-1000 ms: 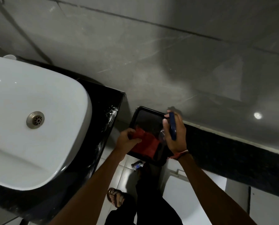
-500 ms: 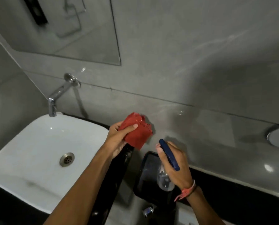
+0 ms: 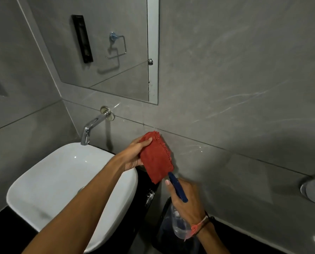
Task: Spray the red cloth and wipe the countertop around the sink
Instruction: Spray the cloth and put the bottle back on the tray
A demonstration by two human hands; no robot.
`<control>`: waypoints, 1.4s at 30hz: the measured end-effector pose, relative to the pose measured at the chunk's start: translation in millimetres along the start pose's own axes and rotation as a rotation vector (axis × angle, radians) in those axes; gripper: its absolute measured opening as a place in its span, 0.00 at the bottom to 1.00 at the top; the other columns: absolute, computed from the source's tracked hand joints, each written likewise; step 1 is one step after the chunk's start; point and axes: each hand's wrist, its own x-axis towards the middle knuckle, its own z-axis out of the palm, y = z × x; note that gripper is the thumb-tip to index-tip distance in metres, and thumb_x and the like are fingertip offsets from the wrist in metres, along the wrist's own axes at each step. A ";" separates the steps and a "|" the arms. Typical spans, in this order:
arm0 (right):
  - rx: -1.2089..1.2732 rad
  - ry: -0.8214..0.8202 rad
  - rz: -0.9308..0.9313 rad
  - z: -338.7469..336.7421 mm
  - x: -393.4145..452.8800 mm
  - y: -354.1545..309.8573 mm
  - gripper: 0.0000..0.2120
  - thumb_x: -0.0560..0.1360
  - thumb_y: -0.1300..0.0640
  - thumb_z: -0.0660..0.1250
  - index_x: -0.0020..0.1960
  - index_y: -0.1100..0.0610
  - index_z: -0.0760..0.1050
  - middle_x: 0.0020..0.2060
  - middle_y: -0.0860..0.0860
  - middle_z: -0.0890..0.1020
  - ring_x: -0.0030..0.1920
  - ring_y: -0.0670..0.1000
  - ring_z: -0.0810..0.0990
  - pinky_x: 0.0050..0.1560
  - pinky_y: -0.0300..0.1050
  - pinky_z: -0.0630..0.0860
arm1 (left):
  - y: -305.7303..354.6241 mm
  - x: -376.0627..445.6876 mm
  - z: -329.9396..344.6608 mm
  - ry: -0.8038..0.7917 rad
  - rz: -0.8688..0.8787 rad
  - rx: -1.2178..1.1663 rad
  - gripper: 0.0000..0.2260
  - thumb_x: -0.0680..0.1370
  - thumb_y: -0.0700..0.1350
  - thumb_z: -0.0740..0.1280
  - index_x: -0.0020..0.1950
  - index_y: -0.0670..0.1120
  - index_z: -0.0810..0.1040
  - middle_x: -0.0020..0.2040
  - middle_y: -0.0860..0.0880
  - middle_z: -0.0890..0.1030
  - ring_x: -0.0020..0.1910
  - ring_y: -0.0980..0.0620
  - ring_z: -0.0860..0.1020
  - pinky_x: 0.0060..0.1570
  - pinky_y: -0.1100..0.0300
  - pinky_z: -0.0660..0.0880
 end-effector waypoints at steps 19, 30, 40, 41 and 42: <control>-0.365 0.064 0.479 -13.1 -58.5 141.9 0.37 0.75 0.30 0.50 0.46 0.61 0.81 0.37 0.60 0.86 0.37 0.65 0.85 0.35 0.53 0.81 | -84.4 13.0 12.0 0.140 0.015 0.181 0.17 0.78 0.47 0.72 0.66 0.45 0.79 0.58 0.44 0.85 0.57 0.47 0.84 0.50 0.56 0.83; -0.352 -0.108 0.528 6.3 -81.2 190.7 0.22 0.78 0.43 0.70 0.53 0.64 0.79 0.45 0.62 0.84 0.42 0.62 0.85 0.43 0.57 0.84 | -119.4 2.2 14.1 0.208 0.097 0.206 0.14 0.72 0.42 0.77 0.57 0.43 0.84 0.49 0.48 0.89 0.50 0.49 0.86 0.45 0.60 0.83; -0.104 0.119 0.592 2.9 -102.4 155.8 0.43 0.65 0.32 0.75 0.71 0.55 0.69 0.65 0.57 0.72 0.65 0.58 0.74 0.66 0.60 0.76 | -80.8 -39.6 23.0 0.145 0.229 0.369 0.15 0.71 0.34 0.77 0.57 0.38 0.84 0.50 0.44 0.87 0.50 0.47 0.85 0.51 0.54 0.81; -0.034 0.183 0.543 0.5 -98.3 143.7 0.39 0.68 0.30 0.72 0.69 0.53 0.70 0.64 0.56 0.73 0.64 0.58 0.74 0.65 0.61 0.76 | -74.4 -43.9 24.2 0.119 0.243 0.373 0.15 0.71 0.34 0.77 0.57 0.39 0.84 0.49 0.45 0.87 0.50 0.47 0.85 0.50 0.55 0.81; 0.089 0.223 0.508 -1.5 -89.3 128.5 0.33 0.70 0.30 0.70 0.66 0.50 0.72 0.62 0.53 0.75 0.62 0.57 0.75 0.63 0.59 0.77 | -67.8 -47.5 25.5 0.087 0.257 0.384 0.15 0.70 0.34 0.77 0.56 0.41 0.85 0.48 0.47 0.88 0.49 0.49 0.85 0.49 0.57 0.82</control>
